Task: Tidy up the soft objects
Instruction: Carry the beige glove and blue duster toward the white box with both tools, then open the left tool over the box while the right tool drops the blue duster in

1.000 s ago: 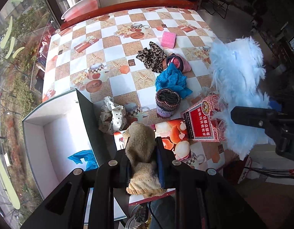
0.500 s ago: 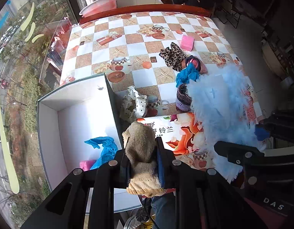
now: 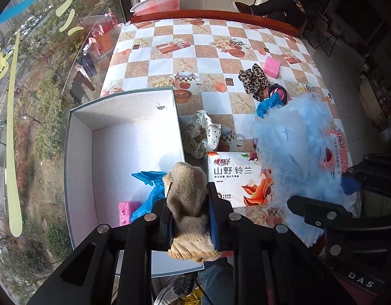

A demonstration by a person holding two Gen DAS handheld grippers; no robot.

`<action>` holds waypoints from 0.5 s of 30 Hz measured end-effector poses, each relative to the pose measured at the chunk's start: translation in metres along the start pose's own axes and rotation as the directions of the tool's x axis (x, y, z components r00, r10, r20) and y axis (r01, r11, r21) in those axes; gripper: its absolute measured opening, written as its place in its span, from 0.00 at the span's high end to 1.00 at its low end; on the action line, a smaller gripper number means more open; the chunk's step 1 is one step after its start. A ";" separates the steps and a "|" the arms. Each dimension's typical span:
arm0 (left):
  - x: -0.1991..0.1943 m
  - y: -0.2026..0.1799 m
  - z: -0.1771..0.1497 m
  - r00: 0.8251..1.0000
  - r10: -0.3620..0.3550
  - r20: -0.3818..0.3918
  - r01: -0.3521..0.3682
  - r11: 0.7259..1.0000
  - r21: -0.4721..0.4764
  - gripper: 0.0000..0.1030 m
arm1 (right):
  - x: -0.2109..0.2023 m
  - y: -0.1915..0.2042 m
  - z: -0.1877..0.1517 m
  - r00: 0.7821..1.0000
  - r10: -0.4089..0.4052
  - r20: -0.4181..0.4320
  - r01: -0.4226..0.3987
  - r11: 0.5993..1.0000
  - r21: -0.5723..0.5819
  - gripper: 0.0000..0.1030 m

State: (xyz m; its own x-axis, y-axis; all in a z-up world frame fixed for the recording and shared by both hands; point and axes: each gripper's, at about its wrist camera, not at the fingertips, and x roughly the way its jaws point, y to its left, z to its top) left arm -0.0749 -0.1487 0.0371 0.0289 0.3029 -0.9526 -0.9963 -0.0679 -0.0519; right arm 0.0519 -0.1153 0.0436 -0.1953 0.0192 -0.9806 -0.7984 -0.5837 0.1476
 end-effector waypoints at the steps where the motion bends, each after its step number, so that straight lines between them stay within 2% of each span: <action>1: 0.000 0.002 -0.001 1.000 0.001 0.000 -0.001 1.000 -0.007 0.77 | 0.000 0.003 0.000 1.000 -0.001 -0.001 0.001 1.000 -0.007 0.70; 15: -0.004 0.033 -0.015 1.000 0.027 -0.002 -0.027 0.995 -0.098 0.77 | 0.008 0.034 0.013 1.000 0.008 -0.020 -0.010 0.995 -0.103 0.70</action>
State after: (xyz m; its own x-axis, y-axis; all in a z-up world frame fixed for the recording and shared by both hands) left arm -0.1070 -0.1663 0.0344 0.0018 0.2994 -0.9541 -0.9841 -0.1689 -0.0548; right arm 0.0161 -0.1245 0.0425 -0.1902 -0.0014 -0.9817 -0.7336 -0.6643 0.1431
